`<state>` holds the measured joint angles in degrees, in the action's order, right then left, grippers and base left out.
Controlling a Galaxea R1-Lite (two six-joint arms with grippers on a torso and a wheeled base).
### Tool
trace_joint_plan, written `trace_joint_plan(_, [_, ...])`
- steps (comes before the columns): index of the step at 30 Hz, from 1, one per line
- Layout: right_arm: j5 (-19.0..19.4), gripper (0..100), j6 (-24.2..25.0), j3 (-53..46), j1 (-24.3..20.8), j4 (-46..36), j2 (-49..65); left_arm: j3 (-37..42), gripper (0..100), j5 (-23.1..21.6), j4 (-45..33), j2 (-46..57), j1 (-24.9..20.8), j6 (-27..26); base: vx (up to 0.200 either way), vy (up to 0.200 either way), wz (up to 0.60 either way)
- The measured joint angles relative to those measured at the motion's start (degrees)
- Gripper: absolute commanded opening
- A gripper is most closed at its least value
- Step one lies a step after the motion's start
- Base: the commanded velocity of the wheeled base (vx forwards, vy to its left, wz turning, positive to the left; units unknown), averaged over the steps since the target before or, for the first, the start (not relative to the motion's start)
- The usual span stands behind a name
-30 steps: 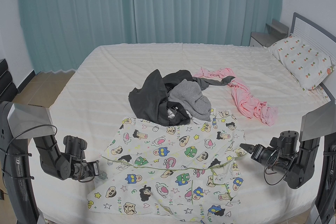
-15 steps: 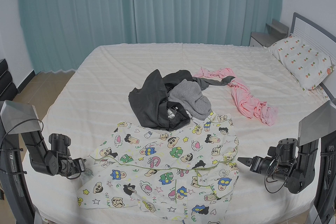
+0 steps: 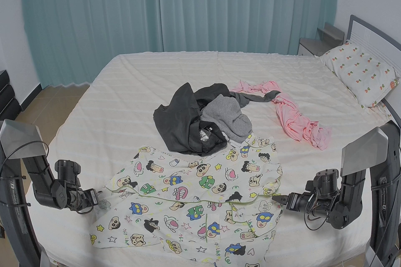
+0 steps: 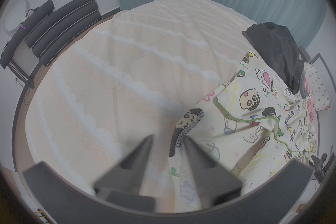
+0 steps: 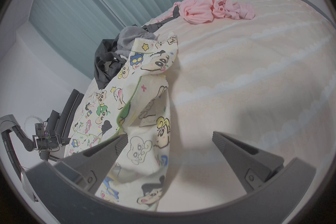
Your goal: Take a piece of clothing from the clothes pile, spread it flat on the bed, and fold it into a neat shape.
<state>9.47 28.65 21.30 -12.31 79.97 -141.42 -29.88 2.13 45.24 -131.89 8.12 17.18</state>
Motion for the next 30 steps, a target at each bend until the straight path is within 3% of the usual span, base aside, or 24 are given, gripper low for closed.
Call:
trace_joint_plan(2, [-0.01,100,0.01,2.05,-0.20,-2.10,-0.17,0.22,100,-0.66,0.06,0.11,0.00,0.17,0.000,0.000,0.00])
trace_joint_plan(3, [0.00,0,0.01,3.10,-0.26,-3.45,-0.23,0.37,100,-1.23,0.09,0.27,0.00,0.41,0.000,0.000,0.00])
trace_joint_plan(7, [-0.01,0,0.11,6.45,-0.39,-8.13,-0.30,1.79,100,-4.05,0.16,1.73,0.01,3.40,0.000,0.000,0.00])
trace_joint_plan(15, [0.10,0,0.24,7.97,-0.48,-9.39,-0.09,7.31,100,-8.16,0.17,6.69,0.26,7.42,0.000,0.000,0.00])
trace_joint_plan(23, [0.29,0,0.48,4.56,0.00,-8.78,2.50,10.73,100,-8.59,0.22,10.47,0.43,10.48,0.000,0.000,0.00])
trace_joint_plan(30, [0.18,0,0.04,-1.46,3.89,-3.91,5.07,12.24,100,-7.96,0.27,12.51,0.48,11.84,0.000,0.000,0.00])
